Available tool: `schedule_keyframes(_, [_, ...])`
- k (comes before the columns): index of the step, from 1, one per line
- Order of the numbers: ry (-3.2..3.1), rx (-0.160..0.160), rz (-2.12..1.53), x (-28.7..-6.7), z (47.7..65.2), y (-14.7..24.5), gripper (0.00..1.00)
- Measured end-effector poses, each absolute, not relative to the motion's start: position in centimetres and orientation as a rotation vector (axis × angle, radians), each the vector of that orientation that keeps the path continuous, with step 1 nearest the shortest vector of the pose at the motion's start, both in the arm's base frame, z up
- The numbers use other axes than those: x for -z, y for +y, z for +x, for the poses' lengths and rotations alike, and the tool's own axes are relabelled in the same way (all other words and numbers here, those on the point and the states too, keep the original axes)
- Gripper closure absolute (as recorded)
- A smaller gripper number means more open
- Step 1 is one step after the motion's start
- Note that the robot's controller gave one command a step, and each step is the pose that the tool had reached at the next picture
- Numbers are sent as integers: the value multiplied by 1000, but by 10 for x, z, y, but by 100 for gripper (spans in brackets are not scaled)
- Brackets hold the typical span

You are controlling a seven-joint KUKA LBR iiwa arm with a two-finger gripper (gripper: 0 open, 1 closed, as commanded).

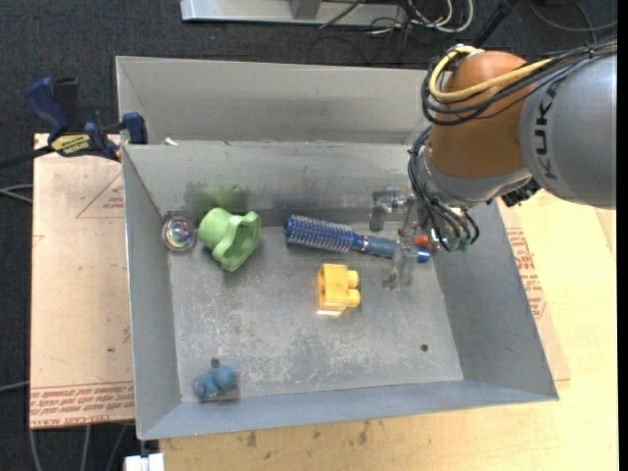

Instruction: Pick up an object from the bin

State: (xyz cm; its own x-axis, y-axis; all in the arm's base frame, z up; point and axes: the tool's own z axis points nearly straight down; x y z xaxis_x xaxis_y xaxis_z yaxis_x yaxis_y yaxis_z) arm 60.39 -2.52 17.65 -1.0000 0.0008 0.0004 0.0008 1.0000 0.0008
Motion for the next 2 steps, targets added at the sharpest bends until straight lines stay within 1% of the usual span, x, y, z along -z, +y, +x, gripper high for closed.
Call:
schedule_keyframes(1, [-3143,0,185,-69,631,-34,0])
schedule_keyframes(2, [-3153,4,78,-74,645,35,0])
